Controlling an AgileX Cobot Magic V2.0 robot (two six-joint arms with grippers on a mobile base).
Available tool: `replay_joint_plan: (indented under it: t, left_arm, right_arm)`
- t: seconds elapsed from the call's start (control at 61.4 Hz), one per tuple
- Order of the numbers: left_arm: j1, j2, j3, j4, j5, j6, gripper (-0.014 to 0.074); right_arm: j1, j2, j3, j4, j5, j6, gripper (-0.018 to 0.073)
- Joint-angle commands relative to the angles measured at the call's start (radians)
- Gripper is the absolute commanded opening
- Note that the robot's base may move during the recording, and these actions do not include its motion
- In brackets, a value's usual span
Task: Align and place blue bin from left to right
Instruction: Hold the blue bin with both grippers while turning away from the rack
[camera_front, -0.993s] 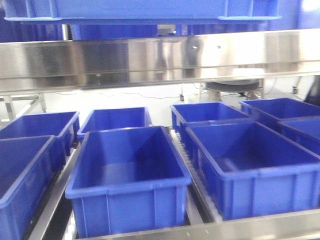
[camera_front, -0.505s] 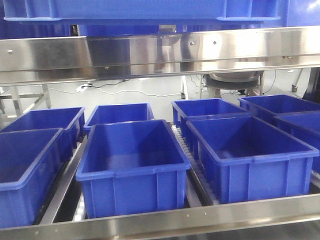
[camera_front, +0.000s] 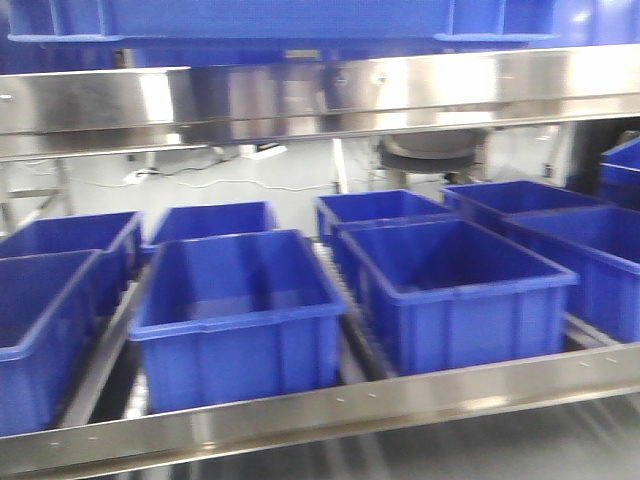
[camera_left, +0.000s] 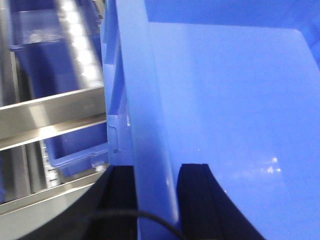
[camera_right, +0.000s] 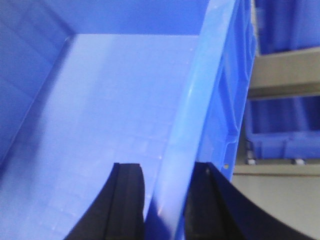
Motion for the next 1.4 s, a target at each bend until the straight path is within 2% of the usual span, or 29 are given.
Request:
replay_joint_plan:
  t: [0.0, 1.384]
  left_arm:
    - [-0.012, -0.034, -0.019, -0.104, -0.100, 0.009, 0.0001]
    - [-0.012, -0.034, -0.019, -0.104, -0.100, 0.009, 0.0001]
  right_arm:
    - [0.009, -0.017, -0.019, 0.061, -0.071, -0.035, -0.0079]
    - [0.009, -0.017, -0.019, 0.061, -0.071, -0.035, -0.0079]
